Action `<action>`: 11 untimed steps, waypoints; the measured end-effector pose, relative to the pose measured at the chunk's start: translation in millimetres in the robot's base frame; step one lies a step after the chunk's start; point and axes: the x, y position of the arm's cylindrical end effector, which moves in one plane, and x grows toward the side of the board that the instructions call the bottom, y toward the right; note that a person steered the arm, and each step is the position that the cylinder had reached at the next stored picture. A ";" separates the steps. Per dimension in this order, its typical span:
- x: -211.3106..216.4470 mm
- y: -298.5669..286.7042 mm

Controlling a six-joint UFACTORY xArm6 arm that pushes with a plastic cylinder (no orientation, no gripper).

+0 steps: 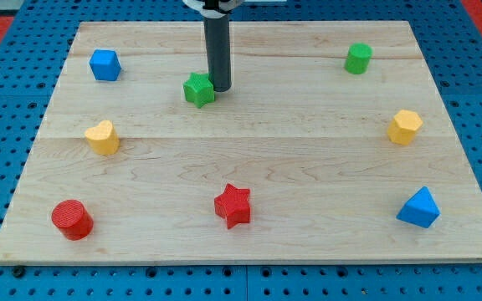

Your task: Move the arm towards the left of blue cube

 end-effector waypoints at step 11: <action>-12.6 -267.4</action>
